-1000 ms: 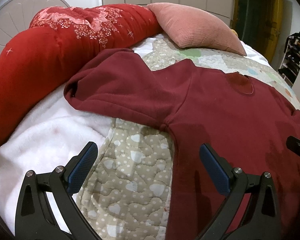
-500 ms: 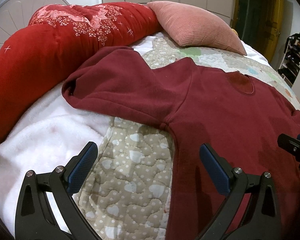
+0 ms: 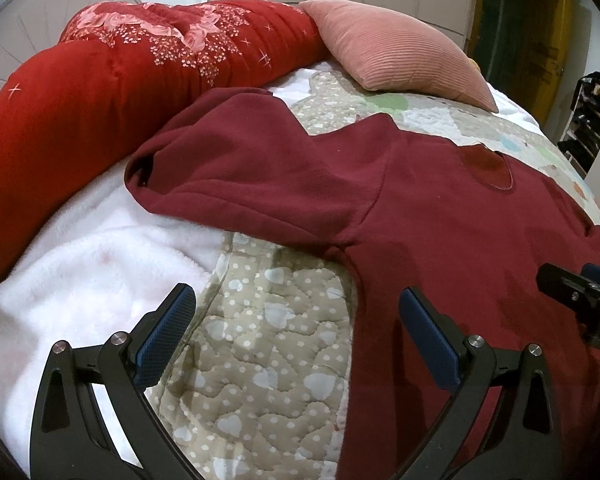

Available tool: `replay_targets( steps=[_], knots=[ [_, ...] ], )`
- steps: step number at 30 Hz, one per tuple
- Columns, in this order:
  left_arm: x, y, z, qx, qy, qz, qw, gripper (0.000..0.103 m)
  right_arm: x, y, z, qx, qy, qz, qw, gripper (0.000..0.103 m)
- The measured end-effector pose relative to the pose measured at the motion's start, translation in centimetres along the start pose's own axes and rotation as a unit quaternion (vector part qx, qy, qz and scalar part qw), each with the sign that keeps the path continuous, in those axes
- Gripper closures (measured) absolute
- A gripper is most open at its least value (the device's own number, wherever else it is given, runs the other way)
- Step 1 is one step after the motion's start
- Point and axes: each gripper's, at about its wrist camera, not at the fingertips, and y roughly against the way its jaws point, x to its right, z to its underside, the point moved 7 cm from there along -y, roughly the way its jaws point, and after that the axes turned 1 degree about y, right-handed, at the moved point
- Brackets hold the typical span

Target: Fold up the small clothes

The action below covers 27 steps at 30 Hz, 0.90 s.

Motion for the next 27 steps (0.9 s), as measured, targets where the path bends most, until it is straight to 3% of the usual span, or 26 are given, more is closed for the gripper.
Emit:
replay_targets(
  steps=[20, 27],
  knots=[
    [-1.9, -0.8, -0.5, -0.011, 0.023, -0.001, 0.9997, 0.001, -5.2, -2.5, -2.2, -0.016, 0.032, -0.052, 0.998, 0.001],
    [-4.8, -0.8, -1.0, -0.009, 0.049, -0.026, 0.9984, 0.001, -7.7, -2.7, -4.8, -0.003, 0.047, -0.086, 0.995, 0.001]
  ],
)
